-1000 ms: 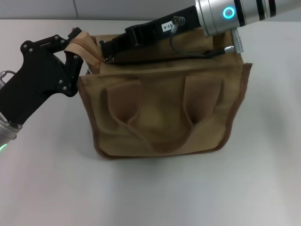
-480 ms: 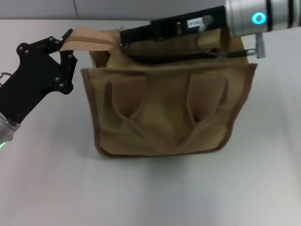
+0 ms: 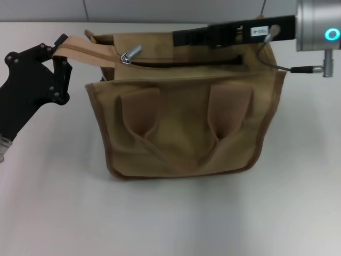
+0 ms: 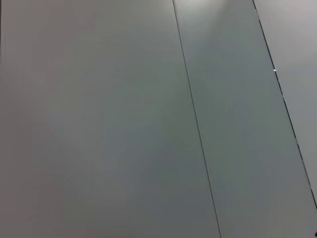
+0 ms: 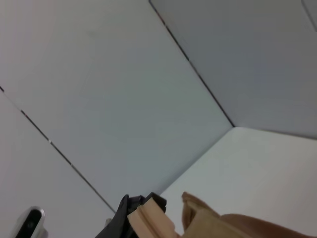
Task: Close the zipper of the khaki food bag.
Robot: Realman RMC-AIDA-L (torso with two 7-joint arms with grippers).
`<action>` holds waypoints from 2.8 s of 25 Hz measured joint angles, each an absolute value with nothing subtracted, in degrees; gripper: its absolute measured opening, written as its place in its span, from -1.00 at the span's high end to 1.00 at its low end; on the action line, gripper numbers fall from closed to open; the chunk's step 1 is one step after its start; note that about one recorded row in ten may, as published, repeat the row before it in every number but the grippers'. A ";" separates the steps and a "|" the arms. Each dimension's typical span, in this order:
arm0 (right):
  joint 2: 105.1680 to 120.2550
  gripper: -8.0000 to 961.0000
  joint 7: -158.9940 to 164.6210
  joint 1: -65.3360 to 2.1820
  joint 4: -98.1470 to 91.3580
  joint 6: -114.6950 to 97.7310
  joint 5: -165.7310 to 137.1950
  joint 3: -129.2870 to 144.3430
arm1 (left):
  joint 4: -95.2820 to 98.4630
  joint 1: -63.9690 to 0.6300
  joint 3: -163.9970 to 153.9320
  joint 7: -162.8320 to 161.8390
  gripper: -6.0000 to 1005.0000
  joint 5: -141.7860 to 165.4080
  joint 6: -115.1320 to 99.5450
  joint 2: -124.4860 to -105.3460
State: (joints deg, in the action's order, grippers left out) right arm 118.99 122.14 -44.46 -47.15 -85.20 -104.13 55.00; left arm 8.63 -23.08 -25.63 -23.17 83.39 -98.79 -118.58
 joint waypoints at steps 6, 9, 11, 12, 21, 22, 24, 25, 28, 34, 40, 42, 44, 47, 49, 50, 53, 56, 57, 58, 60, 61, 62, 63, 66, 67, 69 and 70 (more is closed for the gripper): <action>118.22 0.96 121.26 -44.09 -44.95 -87.27 -101.24 53.26 | 8.56 -23.06 -25.99 -23.10 0.92 83.40 -99.16 -118.64; 116.94 0.94 122.52 -45.69 -41.88 -89.00 -100.53 53.34 | 8.50 -23.27 -26.02 -23.15 0.92 83.56 -99.61 -118.69; 116.21 0.93 123.96 -47.01 -39.71 -89.81 -100.53 53.31 | 8.45 -23.47 -26.02 -23.19 0.92 83.63 -99.97 -118.73; 115.93 0.92 124.92 -47.60 -38.95 -89.92 -100.53 53.33 | 8.43 -23.51 -26.02 -23.21 0.92 83.64 -100.08 -118.73; 115.71 0.60 132.40 -52.55 -37.37 -89.96 -104.14 54.66 | 8.28 -24.15 -26.08 -23.25 0.92 83.83 -102.58 -118.85; 115.75 0.47 133.37 -52.90 -37.16 -89.78 -104.39 54.69 | 8.26 -24.16 -26.09 -23.25 0.92 83.81 -103.00 -118.85; 115.85 0.38 135.17 -53.62 -36.80 -89.36 -105.24 54.90 | 8.26 -24.17 -26.11 -23.26 0.92 83.77 -103.67 -118.89; 115.92 0.34 135.87 -53.99 -36.57 -89.09 -105.66 55.05 | 8.26 -24.18 -26.11 -23.27 0.92 83.75 -103.82 -118.91; 116.13 0.25 137.00 -55.10 -35.46 -88.05 -106.22 56.05 | 8.25 -24.38 -26.14 -23.28 0.92 83.83 -104.25 -118.92; 117.16 0.25 137.63 -56.87 -34.13 -84.71 -106.27 57.33 | 8.17 -24.58 -27.03 -23.18 0.91 83.97 -105.03 -118.98; 117.91 0.26 137.86 -58.00 -33.71 -82.46 -106.26 57.38 | 7.70 -24.63 -27.70 -22.91 0.91 83.97 -106.24 -119.00; 118.05 0.26 137.86 -58.20 -33.51 -82.15 -106.26 57.39 | 7.65 -24.63 -27.69 -22.90 0.91 83.97 -106.32 -119.00; 118.22 0.26 137.87 -58.52 -33.43 -82.07 -106.26 57.43 | 7.64 -24.61 -27.70 -22.89 0.91 83.96 -106.36 -119.01; 118.46 0.27 137.89 -58.77 -33.35 -82.01 -106.20 57.93 | 7.65 -24.61 -27.69 -22.89 0.91 83.96 -106.43 -119.01; 118.76 0.27 137.89 -58.85 -33.40 -82.01 -106.11 58.09 | 7.64 -24.65 -27.69 -22.92 0.91 83.95 -106.49 -119.00; 118.87 0.27 137.90 -58.89 -33.45 -82.01 -106.10 58.09 | 7.64 -24.65 -27.69 -22.92 0.91 83.94 -106.50 -119.00; 118.99 0.27 137.79 -59.30 -33.33 -82.00 -106.11 58.10 | 7.64 -24.66 -27.69 -22.90 0.91 83.93 -106.54 -119.00; 119.00 0.27 137.58 -59.41 -33.19 -81.78 -106.15 58.34 | 7.64 -24.68 -27.68 -22.98 0.91 83.93 -106.73 -119.00; 119.00 0.28 137.55 -59.41 -33.18 -81.43 -106.17 58.80 | 7.64 -24.68 -27.68 -22.98 0.91 83.93 -106.86 -119.00; 119.00 0.33 137.54 -59.41 -33.17 -81.09 -106.18 59.26 | 7.64 -24.68 -27.68 -22.98 0.91 83.93 -107.00 -119.00; 119.01 0.45 137.47 -59.32 -33.16 -80.27 -106.17 60.03 | 7.64 -24.65 -27.68 -22.97 0.91 83.94 -107.18 -119.00; 119.01 0.51 137.34 -59.26 -33.15 -79.92 -106.17 60.21 | 7.64 -24.65 -27.68 -22.98 0.91 83.95 -107.22 -119.00; 119.01 0.57 137.16 -59.26 -33.13 -79.78 -106.17 60.23 | 7.64 -24.64 -27.69 -22.98 0.91 83.95 -107.24 -119.00; 119.01 0.59 136.95 -59.26 -33.12 -79.68 -106.17 60.26 | 7.64 -24.64 -27.69 -22.98 0.91 83.95 -107.28 -119.00; 119.06 0.65 136.69 -59.40 -33.09 -79.45 -106.17 60.31 | 7.64 -24.58 -27.69 -22.96 0.91 83.95 -107.40 -119.00; 119.07 0.67 136.67 -59.41 -33.09 -79.32 -106.17 60.32 | 7.64 -24.55 -27.69 -22.94 0.91 83.95 -107.43 -119.00; 119.08 0.71 136.54 -59.35 -33.15 -79.11 -106.03 60.32 | 7.64 -24.50 -27.69 -22.93 0.91 83.95 -107.51 -119.00; 119.10 0.73 136.32 -59.24 -33.23 -79.06 -105.89 60.31 | 7.64 -24.45 -27.69 -22.93 0.91 83.95 -107.56 -119.00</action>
State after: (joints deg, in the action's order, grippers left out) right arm 119.10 136.32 -59.24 -33.23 -79.06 -105.89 60.31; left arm 7.64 -24.45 -27.69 -22.93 83.95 -107.56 -119.00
